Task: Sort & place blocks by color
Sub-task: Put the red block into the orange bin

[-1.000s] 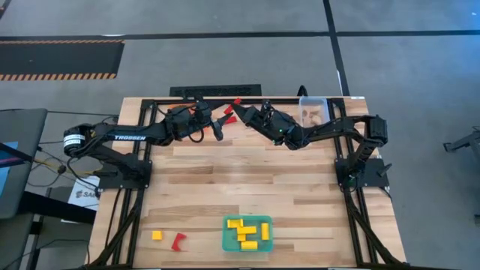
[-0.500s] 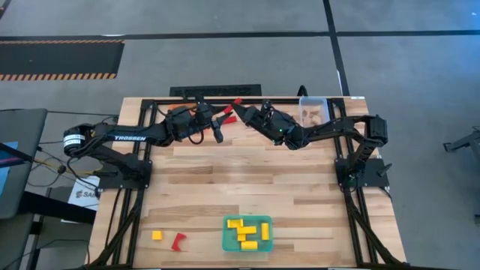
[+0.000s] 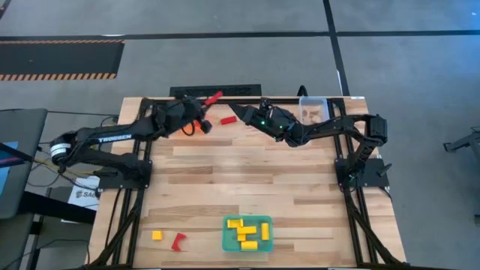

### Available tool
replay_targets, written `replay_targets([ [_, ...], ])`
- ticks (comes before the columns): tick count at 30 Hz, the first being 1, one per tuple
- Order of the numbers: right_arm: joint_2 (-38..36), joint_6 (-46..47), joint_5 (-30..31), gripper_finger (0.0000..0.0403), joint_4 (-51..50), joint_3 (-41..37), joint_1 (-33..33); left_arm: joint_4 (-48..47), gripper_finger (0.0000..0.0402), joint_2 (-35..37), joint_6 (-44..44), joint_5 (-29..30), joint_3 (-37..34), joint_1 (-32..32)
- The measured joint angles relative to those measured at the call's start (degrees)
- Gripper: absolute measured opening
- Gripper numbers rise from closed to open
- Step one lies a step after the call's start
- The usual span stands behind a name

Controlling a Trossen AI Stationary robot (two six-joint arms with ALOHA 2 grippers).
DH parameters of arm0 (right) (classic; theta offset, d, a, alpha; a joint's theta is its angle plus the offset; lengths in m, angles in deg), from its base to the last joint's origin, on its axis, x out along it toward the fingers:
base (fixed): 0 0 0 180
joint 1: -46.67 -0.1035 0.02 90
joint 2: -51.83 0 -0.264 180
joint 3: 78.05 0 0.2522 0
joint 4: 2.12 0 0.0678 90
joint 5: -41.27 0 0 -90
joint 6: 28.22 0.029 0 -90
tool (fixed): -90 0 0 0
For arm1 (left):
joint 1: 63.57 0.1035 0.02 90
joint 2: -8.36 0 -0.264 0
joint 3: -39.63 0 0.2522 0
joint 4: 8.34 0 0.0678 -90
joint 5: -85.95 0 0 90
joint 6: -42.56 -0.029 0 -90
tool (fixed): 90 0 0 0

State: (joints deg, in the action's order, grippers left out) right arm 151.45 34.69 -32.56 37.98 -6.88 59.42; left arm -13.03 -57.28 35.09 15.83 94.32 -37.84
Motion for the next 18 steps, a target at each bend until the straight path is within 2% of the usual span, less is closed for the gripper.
replay_targets([
  [4, 0.0, 0.0, -2.67, 0.0325, -0.19, 0.0, 0.57, -15.28, 0.0029, 2.73, 5.5, -0.25, 0.0, 7.79],
  [10, 0.0, 0.02, -2.95, 0.0326, -0.31, 0.0, 0.37, -35.45, 0.0032, 2.75, 15.53, -8.09, 0.0, 17.59],
  [13, 0.0, 0.02, -2.91, 0.0322, -0.28, 0.0, 0.41, -40.79, 0.0037, 2.22, 17.15, -8.29, -0.01, 19.38],
  [18, 0.0, 0.04, -2.91, 0.0321, -0.3, -0.01, 0.17, -42.02, 0.0041, 2.25, 17.43, -6.94, -0.02, 21.31],
])
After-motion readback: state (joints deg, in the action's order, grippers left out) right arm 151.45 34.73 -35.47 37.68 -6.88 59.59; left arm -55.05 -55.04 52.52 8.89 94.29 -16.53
